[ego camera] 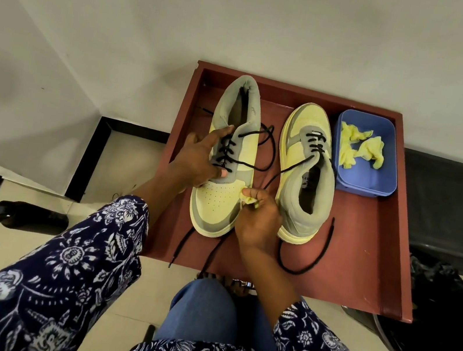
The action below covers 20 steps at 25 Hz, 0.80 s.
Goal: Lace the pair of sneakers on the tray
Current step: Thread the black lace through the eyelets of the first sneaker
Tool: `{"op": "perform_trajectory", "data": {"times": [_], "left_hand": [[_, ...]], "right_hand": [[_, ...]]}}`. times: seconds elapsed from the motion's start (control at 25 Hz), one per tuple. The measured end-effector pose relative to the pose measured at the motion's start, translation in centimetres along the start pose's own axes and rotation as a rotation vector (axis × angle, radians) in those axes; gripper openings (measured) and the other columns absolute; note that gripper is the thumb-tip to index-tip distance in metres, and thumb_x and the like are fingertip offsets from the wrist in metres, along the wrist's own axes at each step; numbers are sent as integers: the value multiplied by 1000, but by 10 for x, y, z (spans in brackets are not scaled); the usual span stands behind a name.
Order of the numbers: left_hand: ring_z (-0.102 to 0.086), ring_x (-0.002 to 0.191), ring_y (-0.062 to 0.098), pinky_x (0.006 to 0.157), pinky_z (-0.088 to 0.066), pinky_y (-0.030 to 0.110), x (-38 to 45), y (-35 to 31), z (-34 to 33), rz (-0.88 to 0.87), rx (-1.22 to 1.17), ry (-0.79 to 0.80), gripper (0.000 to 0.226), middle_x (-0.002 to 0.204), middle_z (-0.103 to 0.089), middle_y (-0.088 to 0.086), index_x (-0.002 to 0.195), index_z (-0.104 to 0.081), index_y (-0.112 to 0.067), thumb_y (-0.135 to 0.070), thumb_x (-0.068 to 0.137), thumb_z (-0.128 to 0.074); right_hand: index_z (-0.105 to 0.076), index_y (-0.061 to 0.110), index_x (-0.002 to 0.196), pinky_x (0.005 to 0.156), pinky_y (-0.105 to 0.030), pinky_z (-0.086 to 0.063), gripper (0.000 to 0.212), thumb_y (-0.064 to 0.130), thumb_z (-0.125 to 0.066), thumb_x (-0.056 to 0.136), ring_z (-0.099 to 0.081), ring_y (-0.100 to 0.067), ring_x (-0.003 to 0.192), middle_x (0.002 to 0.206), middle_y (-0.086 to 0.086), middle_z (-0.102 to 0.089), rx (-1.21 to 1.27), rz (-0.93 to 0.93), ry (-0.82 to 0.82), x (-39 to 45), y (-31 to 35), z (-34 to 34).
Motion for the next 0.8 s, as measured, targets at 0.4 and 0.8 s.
{"op": "perform_trajectory", "data": {"times": [0.4,0.8], "left_hand": [[-34,127,34,101,-42,51,-4,-2,3,-1,17,-12,83,142,-23,10,140,-20,-46,-12,81,-68],[-30,129,36,98,-42,55,-20,13,11,36,18,8,84,141,-24,7,138,-21,-47,-12,79,-69]], "right_hand": [[-71,5,98,88,-19,-40,34,-11,-48,78,-62,-25,101,105,-11,-69,-32,55,-14,28,28,-5],[-67,5,110,94,-15,-36,37,-9,-47,83,-58,-23,110,117,-10,-64,-76,181,98,8,29,-15]]}}
Point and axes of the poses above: each hand's wrist, its own x-axis towards the middle knuckle, its own z-axis out of the back of the hand, y = z × x, the point moved 6 cm from there along x, towards the middle knuckle
